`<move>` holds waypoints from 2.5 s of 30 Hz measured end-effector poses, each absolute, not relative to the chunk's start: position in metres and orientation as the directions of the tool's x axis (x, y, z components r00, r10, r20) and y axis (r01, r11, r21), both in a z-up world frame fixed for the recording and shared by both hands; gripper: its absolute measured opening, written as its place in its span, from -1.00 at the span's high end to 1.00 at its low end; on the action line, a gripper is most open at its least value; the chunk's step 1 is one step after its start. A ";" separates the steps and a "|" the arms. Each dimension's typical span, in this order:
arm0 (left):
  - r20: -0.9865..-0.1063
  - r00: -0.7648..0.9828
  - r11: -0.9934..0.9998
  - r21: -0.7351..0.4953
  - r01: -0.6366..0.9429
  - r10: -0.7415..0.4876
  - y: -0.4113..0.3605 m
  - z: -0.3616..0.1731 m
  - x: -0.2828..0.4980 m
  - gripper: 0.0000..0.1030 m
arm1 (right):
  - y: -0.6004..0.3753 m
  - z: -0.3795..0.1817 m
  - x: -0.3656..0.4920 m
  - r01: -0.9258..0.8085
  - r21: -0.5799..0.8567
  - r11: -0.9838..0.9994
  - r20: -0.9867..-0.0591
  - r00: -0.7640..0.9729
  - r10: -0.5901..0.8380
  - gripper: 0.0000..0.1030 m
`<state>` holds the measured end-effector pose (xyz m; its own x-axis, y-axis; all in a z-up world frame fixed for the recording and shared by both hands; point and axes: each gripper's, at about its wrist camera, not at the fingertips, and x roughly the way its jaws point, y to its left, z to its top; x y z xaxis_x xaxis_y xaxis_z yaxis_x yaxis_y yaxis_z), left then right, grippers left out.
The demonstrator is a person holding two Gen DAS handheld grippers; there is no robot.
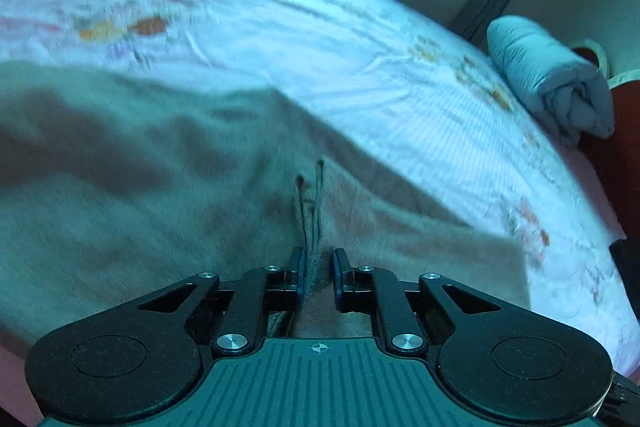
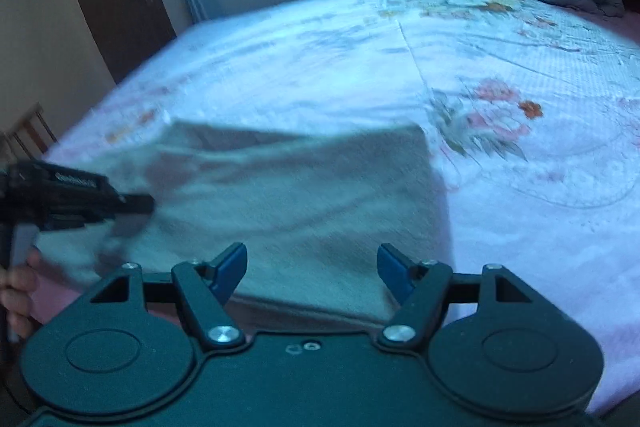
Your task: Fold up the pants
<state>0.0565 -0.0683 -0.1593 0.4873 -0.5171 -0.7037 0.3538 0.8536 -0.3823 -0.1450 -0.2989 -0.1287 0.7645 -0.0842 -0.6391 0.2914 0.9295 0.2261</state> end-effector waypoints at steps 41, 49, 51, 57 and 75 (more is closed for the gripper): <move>-0.682 0.685 0.712 -0.613 -0.343 -0.256 0.209 -0.239 0.119 -0.25 | -0.188 -0.132 -0.038 0.051 0.183 0.982 -0.695 0.713 0.093 0.34; -0.626 0.724 0.687 -0.663 -0.298 -0.289 0.205 -0.237 0.112 0.49 | -0.181 -0.128 -0.034 0.035 0.135 0.990 -0.695 0.715 0.069 0.42; -0.608 0.738 0.693 -0.666 -0.275 -0.292 0.204 -0.228 0.109 0.52 | -0.179 -0.129 -0.033 0.026 0.123 0.992 -0.700 0.711 0.068 0.48; -0.549 0.772 0.695 -0.690 -0.202 -0.320 0.196 -0.204 0.105 0.55 | -0.169 -0.146 -0.028 -0.008 0.062 0.998 -0.736 0.675 0.051 0.58; -0.332 0.638 0.670 -0.621 0.406 -0.695 0.037 -0.090 0.052 0.94 | -0.207 -0.134 -0.046 0.069 0.226 0.972 -0.683 0.723 0.107 0.41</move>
<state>0.0516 0.0368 -0.0898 0.6383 -0.6946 -0.3320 0.4065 0.6703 -0.6209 -0.0459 -0.2074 -0.1340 0.7229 0.1074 -0.6826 0.0691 0.9717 0.2260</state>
